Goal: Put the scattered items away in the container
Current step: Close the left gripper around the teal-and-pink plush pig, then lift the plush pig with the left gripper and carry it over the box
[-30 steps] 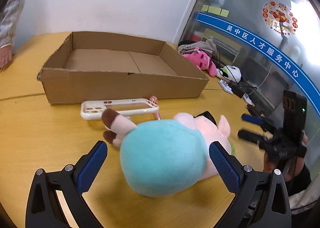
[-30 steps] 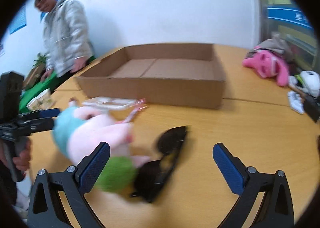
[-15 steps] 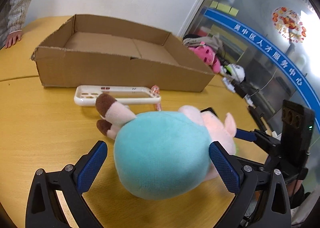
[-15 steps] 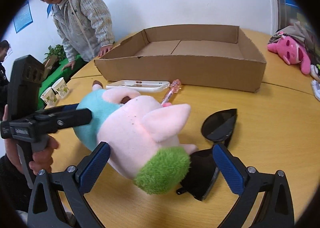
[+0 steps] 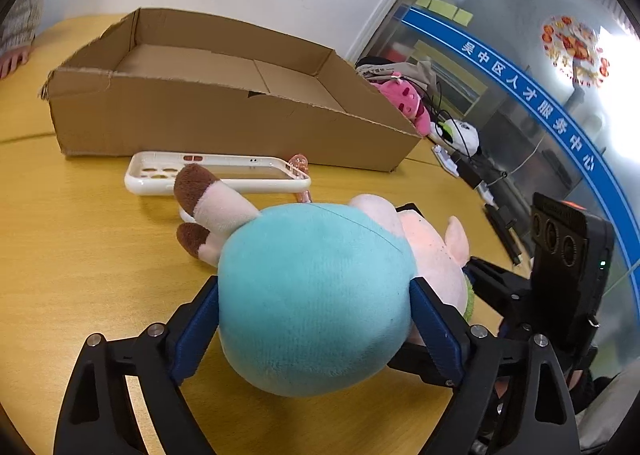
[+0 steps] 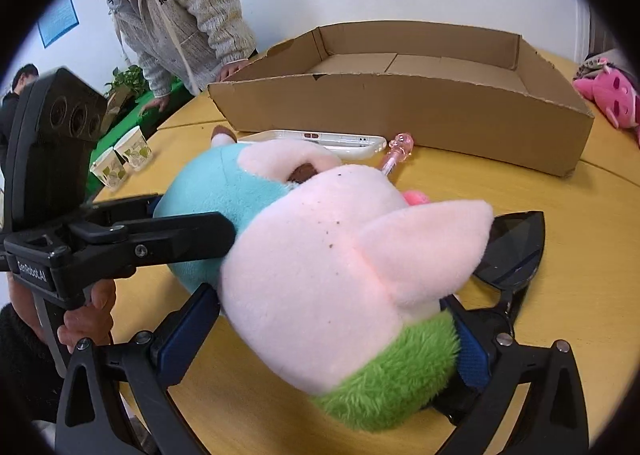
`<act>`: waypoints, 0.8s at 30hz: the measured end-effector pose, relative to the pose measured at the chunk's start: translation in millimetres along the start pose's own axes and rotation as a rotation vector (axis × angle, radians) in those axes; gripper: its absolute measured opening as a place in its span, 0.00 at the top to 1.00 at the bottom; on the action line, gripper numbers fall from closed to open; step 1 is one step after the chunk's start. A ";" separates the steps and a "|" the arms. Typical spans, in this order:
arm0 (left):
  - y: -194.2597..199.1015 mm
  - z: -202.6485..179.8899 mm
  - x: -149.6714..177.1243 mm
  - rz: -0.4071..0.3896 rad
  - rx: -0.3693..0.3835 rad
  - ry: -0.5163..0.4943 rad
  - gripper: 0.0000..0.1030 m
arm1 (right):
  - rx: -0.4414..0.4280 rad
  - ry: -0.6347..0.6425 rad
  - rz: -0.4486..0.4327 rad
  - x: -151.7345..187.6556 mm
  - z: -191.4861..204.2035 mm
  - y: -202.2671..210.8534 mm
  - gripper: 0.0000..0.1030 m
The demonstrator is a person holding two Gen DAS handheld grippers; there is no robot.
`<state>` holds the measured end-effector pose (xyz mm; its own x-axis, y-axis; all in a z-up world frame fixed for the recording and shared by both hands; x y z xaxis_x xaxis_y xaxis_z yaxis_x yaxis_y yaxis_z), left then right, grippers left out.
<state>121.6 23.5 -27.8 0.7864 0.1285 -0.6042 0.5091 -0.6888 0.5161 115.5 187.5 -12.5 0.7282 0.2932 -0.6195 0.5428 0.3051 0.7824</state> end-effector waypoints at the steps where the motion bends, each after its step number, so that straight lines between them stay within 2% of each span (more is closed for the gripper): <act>1: -0.1 0.5 0.2 -0.002 0.002 0.004 0.10 | 0.001 0.001 0.001 -0.8 0.3 -0.8 0.01; 8: 2.2 -0.6 2.6 -0.008 0.007 0.003 0.14 | 0.013 0.005 -0.007 -3.9 5.1 -3.5 0.01; 19: 6.7 -8.3 3.2 -0.011 -0.031 0.005 0.15 | 0.007 0.021 -0.017 -4.6 8.3 -0.4 0.03; 24: 15.0 -19.6 -7.6 -0.029 -0.036 -0.018 0.16 | 0.008 0.026 -0.049 -11.7 8.0 11.4 0.04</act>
<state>130.2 26.2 -3.6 0.7648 0.1352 -0.6299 0.5441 -0.6590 0.5192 116.5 180.4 4.2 0.6898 0.3014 -0.6583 0.5808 0.3125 0.7517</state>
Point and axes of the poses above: each gripper's, at about its wrist camera, not at the fingertips, and y roughly against the way its jaws point, z to its left, x to its underside, the point moved 2 cm from there along -y, roughly the way its jaws point, and after that the axes turned 13 degrees about x, right-handed, at the moved point
